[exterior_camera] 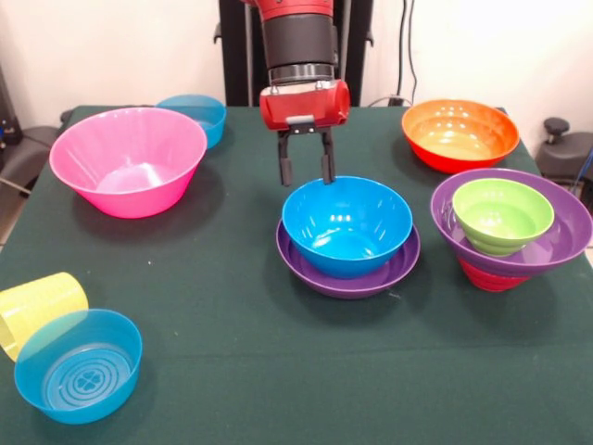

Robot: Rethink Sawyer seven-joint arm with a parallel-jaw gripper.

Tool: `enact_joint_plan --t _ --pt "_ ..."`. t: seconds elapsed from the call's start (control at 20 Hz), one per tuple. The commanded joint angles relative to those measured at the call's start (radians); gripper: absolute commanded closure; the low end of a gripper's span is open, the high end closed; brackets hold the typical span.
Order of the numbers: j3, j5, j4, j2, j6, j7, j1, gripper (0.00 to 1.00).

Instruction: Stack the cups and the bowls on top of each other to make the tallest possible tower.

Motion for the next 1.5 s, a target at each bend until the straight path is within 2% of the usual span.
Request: enact_joint_plan --t 0.05,0.25,0.4,1.0,1.3,1.5 --pt "0.039 0.064 -0.013 0.041 -0.045 0.12 0.062 0.0" --pt "0.008 0.077 -0.041 0.085 -0.079 0.103 0.088 0.0" --pt "0.008 0.069 -0.046 0.089 -0.081 0.101 0.081 0.0" --pt "0.021 0.05 -0.033 0.065 -0.064 0.102 0.06 0.0" --pt "0.042 0.05 0.0 -0.021 -0.011 0.107 0.057 0.0" --pt "0.11 0.035 0.071 -0.148 0.077 0.13 0.007 0.0"
